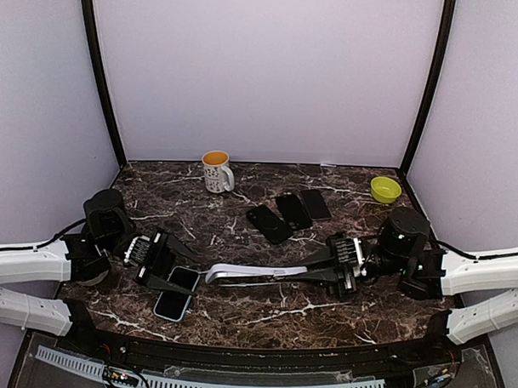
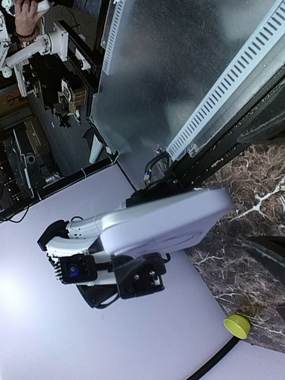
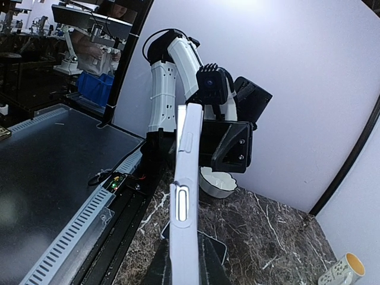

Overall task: Take the phone out of the phone case
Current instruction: Remove the phone from the bottom left corner of the phone case.

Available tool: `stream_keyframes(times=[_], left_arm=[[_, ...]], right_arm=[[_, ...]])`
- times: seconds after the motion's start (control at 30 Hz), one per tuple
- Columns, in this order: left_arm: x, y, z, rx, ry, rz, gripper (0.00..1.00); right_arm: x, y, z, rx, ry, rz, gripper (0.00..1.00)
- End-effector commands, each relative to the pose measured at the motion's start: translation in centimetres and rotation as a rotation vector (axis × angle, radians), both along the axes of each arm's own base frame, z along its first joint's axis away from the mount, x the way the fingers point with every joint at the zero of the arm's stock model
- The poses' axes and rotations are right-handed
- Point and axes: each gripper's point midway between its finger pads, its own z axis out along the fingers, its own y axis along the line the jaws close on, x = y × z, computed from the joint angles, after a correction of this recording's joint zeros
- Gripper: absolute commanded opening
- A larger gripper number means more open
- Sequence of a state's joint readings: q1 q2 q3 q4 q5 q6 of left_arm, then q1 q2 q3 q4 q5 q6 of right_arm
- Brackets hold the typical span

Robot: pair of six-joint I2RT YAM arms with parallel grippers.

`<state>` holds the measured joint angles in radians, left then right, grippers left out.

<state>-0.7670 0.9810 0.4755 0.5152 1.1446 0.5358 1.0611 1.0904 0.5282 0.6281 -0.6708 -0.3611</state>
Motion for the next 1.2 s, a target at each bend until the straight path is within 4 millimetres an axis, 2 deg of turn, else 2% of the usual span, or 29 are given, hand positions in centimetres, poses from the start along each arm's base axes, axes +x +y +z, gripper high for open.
stream_keyframes(times=[0.0, 0.23, 0.63, 1.17], left_arm=[[-1.1, -0.4, 0.0, 0.009, 0.005, -0.057, 0.54], [-2.0, -0.8, -0.3, 0.023, 0.018, -0.093, 0.51], [-2.6, -1.1, -1.4, 0.059, -0.046, -0.091, 0.43], [-2.3, -1.1, -1.8, 0.080, -0.050, -0.073, 0.42]], right_arm=[[-0.4, 0.4, 3.5, 0.099, -0.106, 0.042, 0.00], [-0.4, 1.4, 2.4, 0.051, -0.132, 0.078, 0.00], [-1.0, 2.4, 1.9, -0.028, -0.132, 0.174, 0.00], [-0.6, 2.6, 1.5, -0.056, -0.168, 0.160, 0.00]])
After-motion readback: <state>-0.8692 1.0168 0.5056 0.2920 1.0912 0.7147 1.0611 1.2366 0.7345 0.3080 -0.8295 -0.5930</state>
